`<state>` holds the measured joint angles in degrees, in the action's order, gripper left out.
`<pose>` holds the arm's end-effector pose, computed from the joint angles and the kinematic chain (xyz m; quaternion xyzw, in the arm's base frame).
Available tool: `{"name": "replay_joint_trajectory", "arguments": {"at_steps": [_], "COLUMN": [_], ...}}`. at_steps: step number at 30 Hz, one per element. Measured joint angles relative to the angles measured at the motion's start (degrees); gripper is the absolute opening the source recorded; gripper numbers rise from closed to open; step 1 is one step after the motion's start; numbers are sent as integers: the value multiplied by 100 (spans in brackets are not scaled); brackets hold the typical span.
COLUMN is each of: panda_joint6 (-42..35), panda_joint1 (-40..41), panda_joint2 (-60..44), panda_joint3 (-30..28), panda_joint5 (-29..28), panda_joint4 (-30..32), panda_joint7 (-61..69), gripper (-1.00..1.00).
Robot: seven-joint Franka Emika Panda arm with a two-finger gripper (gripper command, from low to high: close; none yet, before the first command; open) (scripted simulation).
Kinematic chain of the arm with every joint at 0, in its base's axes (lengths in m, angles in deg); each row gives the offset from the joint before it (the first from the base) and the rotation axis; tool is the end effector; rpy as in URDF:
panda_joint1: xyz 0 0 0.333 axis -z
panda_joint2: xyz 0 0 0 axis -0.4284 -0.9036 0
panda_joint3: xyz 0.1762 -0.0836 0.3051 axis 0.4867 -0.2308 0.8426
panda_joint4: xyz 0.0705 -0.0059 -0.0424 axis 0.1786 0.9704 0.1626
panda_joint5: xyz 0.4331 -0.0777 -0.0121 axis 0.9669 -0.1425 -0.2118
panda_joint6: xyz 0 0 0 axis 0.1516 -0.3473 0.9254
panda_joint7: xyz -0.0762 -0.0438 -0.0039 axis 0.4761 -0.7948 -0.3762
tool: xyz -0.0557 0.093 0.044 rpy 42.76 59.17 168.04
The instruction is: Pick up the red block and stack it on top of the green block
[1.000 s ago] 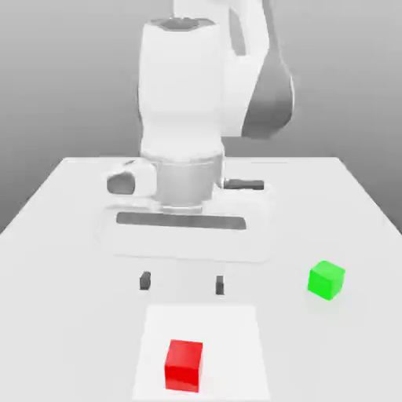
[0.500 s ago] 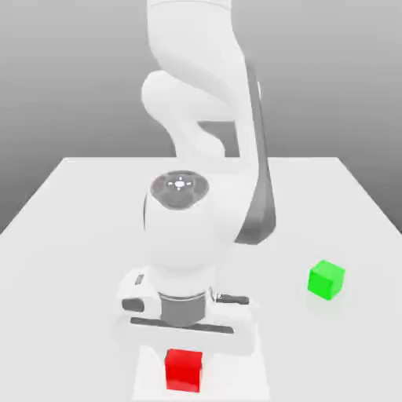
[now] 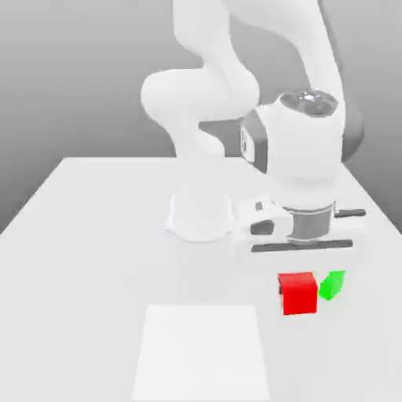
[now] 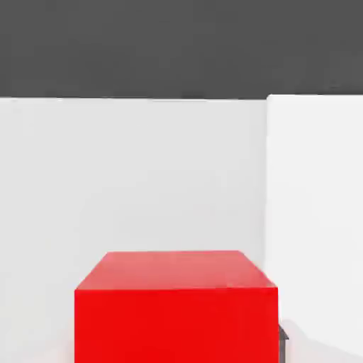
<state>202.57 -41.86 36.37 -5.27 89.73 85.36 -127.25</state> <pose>0.3705 0.1971 0.2372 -0.9355 0.3521 0.0158 0.0243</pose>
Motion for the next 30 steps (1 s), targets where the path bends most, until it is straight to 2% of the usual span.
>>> {"name": "replay_joint_trajectory", "arguments": {"at_steps": [6,9,30], "panda_joint6": [-55,18,841], "panda_joint1": [-784,-871,-267], "panda_joint2": [800,878,-82], "panda_joint3": [853,1090,1352], "panda_joint5": [228,131,-1331], "panda_joint4": [748,900,894], "panda_joint7": [-1032,-1334,-2368], "gripper": [-100,-100,-100]}}
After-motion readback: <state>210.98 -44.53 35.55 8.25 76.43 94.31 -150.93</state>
